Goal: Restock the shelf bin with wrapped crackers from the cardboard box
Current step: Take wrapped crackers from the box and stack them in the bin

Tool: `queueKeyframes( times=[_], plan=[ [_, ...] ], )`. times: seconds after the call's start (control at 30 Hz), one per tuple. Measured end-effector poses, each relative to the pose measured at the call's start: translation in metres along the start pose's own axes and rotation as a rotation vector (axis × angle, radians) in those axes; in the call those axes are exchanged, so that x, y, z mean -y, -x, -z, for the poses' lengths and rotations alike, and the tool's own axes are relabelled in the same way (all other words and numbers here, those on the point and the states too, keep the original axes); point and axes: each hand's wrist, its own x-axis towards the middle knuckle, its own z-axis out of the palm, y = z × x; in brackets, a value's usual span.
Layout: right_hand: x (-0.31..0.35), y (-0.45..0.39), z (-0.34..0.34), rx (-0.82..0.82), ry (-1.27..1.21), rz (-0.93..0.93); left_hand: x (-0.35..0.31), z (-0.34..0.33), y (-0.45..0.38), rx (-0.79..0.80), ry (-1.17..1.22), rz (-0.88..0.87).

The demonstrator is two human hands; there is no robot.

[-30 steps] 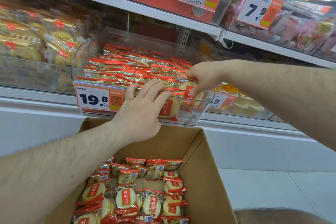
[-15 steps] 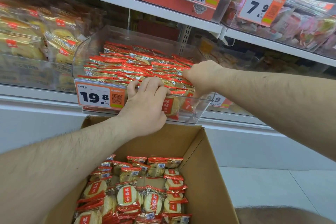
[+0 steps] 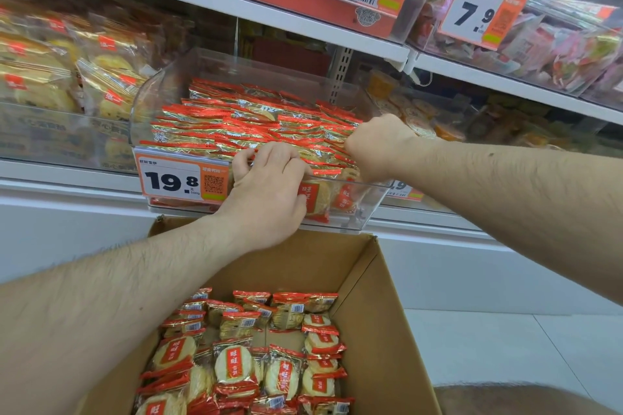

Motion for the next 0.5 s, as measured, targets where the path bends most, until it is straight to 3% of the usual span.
queueKeyframes(
  times=[0.3,0.5],
  plan=[
    [0.004,0.002,0.000,-0.102,-0.049,-0.101,0.001,-0.003,-0.006,-0.031,0.028,0.043],
    [-0.006,0.009,0.002,-0.100,0.029,-0.198,0.003,-0.003,0.008,-0.073,-0.032,-0.073]
  ],
)
